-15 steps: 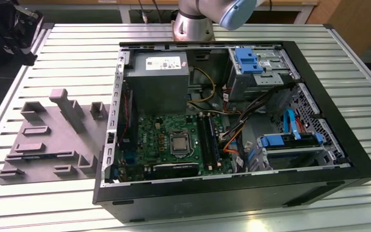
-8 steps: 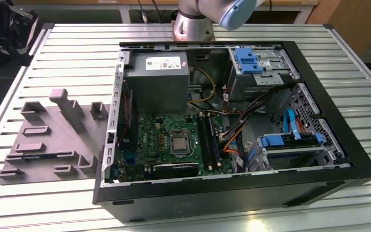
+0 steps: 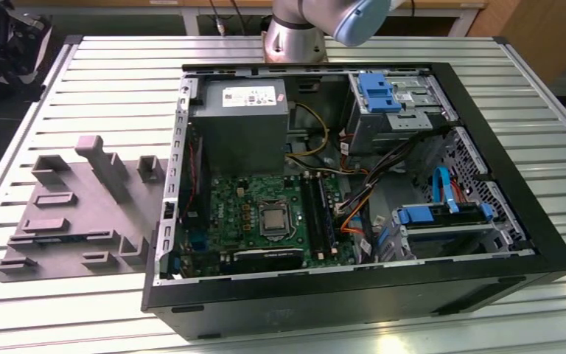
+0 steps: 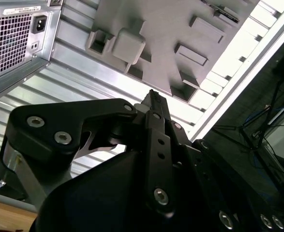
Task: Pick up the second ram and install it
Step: 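Reach for the second ram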
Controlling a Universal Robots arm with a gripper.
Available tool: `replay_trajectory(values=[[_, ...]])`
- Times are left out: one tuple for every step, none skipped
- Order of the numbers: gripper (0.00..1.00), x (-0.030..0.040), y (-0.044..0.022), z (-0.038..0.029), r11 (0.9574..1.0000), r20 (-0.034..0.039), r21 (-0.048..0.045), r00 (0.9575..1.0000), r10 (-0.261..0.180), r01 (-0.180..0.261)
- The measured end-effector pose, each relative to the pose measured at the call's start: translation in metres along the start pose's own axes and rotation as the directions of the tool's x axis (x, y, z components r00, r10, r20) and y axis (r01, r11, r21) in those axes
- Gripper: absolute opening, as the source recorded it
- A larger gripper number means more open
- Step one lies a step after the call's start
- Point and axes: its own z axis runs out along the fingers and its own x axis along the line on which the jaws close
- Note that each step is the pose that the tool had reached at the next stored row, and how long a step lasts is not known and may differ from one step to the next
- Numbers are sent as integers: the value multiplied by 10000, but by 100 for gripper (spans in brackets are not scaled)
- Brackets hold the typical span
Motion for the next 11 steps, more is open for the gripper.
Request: replay_trajectory(values=[[11,10,-1,0,10000,0,0,10000,0,0],[11,18,-1,1,10000,-1,0,10000,0,0],[11,27,-2,2,10000,0,0,10000,0,0],[11,34,-2,3,10000,0,0,10000,1,-1],[11,41,-3,3,10000,-1,0,10000,0,0],[11,49,-4,5,10000,-1,0,10000,1,-1],[11,58,-5,8,10000,-1,0,10000,1,-1],[11,65,-7,11,10000,-1,0,10000,0,0],[11,70,-9,14,10000,0,-1,10000,0,0],[11,75,-11,18,10000,0,-1,10000,-1,1],[11,79,-13,21,10000,0,0,10000,0,0]])
